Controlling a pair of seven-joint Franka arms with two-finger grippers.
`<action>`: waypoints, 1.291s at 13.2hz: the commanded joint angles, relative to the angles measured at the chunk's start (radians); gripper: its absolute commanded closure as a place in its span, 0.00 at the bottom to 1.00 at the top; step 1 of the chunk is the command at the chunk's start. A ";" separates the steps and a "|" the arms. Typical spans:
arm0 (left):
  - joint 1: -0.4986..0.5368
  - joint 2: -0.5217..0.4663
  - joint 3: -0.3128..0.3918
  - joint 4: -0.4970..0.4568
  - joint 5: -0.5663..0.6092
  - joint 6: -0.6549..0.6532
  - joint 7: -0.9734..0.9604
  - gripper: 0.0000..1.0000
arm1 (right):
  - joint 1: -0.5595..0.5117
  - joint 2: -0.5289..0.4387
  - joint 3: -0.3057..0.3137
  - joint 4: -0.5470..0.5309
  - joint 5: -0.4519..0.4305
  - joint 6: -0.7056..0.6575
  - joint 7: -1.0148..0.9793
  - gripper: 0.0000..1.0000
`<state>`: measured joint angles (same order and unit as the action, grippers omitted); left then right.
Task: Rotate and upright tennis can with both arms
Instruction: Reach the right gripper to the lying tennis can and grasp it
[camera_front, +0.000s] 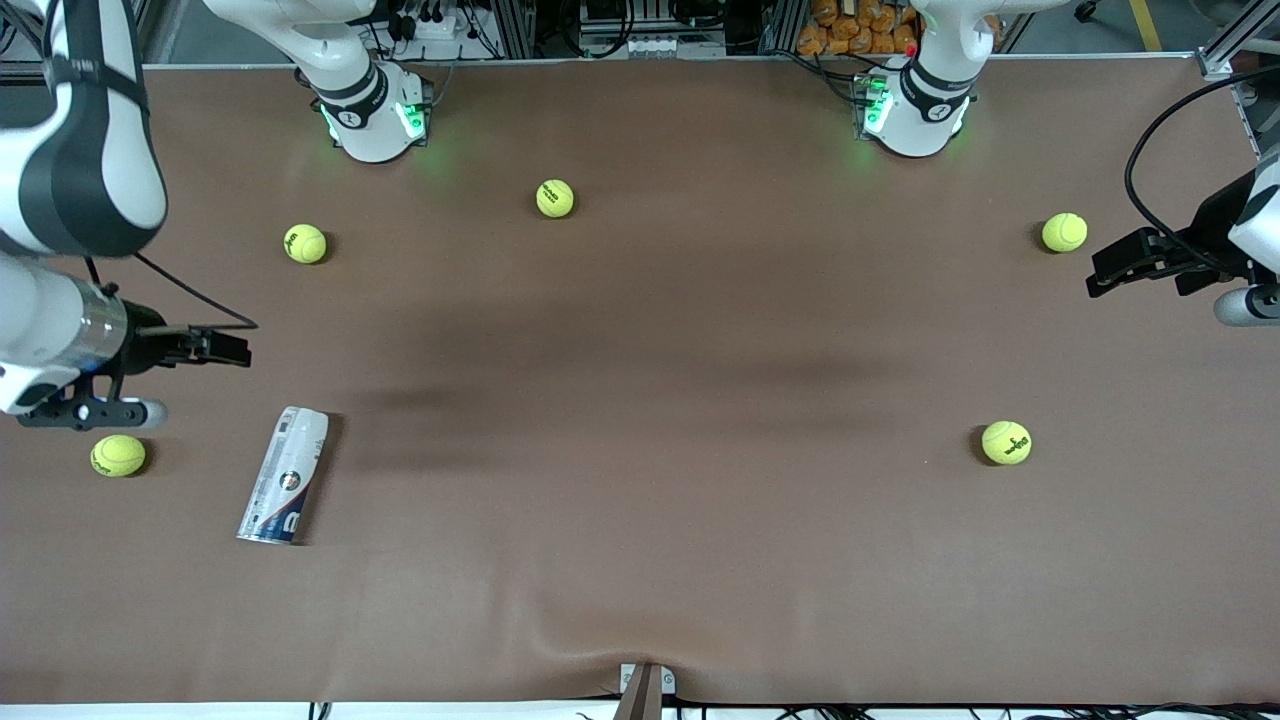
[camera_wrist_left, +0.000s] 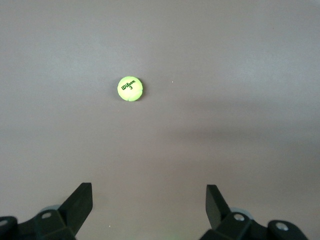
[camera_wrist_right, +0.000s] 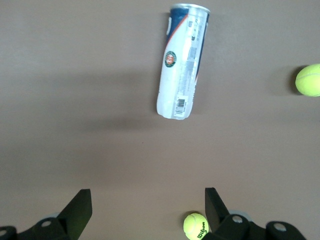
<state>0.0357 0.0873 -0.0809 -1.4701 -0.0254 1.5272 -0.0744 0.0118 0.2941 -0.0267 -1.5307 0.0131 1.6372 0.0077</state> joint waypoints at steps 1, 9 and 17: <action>0.001 0.012 0.004 0.004 0.018 0.016 0.019 0.00 | -0.035 0.051 0.007 0.014 0.010 0.039 -0.012 0.00; 0.006 0.017 -0.054 -0.002 0.093 0.022 -0.002 0.00 | -0.038 0.184 0.007 0.012 0.011 0.165 -0.014 0.00; 0.016 0.029 -0.046 -0.007 0.078 0.021 0.011 0.00 | -0.055 0.367 0.007 0.014 0.021 0.467 -0.083 0.00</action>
<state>0.0490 0.1205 -0.1244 -1.4763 0.0437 1.5461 -0.0750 -0.0172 0.6247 -0.0313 -1.5342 0.0196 2.0630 -0.0339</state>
